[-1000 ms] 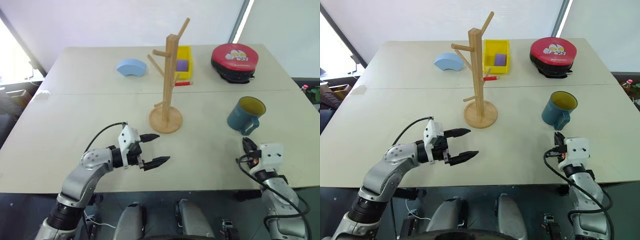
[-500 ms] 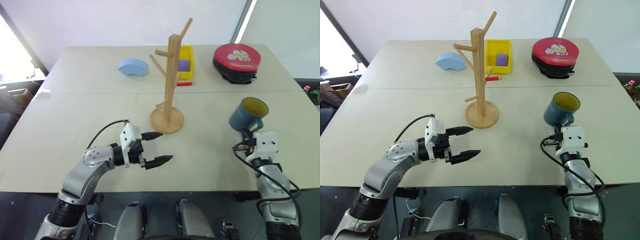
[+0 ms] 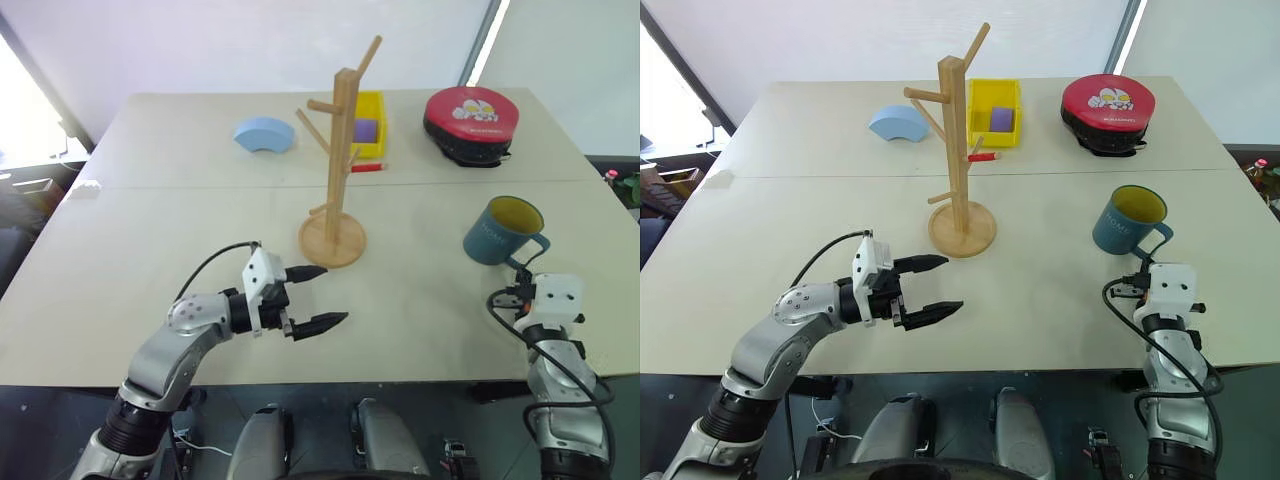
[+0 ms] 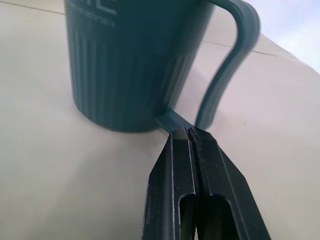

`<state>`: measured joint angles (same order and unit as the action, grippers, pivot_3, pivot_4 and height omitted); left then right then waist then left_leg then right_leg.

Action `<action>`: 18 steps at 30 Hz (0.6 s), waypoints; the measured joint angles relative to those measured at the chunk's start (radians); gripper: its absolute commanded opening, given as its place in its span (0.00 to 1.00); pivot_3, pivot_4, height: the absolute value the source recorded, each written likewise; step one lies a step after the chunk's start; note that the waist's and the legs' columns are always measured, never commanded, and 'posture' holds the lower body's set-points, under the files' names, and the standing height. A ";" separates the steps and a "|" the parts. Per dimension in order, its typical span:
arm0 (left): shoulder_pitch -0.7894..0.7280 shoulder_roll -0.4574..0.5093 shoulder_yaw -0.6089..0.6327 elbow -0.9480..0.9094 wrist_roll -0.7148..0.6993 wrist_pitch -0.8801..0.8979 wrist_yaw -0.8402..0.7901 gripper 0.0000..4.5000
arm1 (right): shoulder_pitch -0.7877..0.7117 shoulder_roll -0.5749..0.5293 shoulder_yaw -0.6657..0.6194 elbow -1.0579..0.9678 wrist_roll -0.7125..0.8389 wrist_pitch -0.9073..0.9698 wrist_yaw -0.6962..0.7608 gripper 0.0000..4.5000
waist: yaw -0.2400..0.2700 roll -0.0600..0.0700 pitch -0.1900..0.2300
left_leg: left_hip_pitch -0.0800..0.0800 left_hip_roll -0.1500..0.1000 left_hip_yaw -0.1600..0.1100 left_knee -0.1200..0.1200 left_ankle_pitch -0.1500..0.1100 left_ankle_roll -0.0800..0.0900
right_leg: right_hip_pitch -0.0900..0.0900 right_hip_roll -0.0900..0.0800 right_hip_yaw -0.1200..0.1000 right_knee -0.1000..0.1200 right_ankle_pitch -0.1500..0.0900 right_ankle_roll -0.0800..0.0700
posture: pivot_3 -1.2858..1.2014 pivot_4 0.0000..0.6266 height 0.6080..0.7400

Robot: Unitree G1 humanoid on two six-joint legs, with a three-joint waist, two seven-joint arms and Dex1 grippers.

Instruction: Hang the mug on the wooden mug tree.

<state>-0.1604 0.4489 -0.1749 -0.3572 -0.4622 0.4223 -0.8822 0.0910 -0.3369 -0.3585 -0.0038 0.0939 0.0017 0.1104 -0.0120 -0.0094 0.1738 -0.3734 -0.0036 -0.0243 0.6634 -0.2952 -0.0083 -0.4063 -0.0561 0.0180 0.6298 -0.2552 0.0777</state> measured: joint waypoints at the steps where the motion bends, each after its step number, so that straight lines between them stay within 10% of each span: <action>1: 0.000 0.000 0.000 0.000 0.001 0.000 0.000 1.00 | 0.004 0.000 0.000 0.000 0.001 0.000 0.003 0.13 | 0.000 0.000 0.000 | 0.000 0.000 0.000 0.000 0.000 0.000 | 0.000 0.000 0.000 0.000 0.000 0.000 | 0.52 0.24 0.96; 8: 0.000 0.000 0.000 0.000 0.001 -0.001 -0.001 1.00 | 0.005 0.003 -0.003 0.000 0.006 -0.002 -0.010 0.89 | 0.000 0.000 0.000 | 0.000 0.000 0.000 0.000 0.000 0.000 | 0.000 0.000 0.000 0.000 0.000 0.000 | 0.52 0.24 0.96; 18: -0.003 -0.004 0.000 0.000 0.000 -0.002 0.000 1.00 | -0.054 -0.005 -0.023 0.063 0.008 -0.022 -0.049 0.89 | 0.000 0.000 0.000 | 0.000 0.000 0.000 0.000 0.000 0.000 | 0.000 0.001 0.000 0.000 0.000 0.000 | 0.52 0.24 0.96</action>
<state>-0.1632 0.4452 -0.1751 -0.3572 -0.4623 0.4202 -0.8824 0.0367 -0.3418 -0.3812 0.0592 0.1015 -0.0200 0.0618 -0.0118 -0.0094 0.1738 -0.3734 -0.0037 -0.0242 0.6634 -0.2952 -0.0083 -0.4062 -0.0550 0.0181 0.6298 -0.2552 0.0777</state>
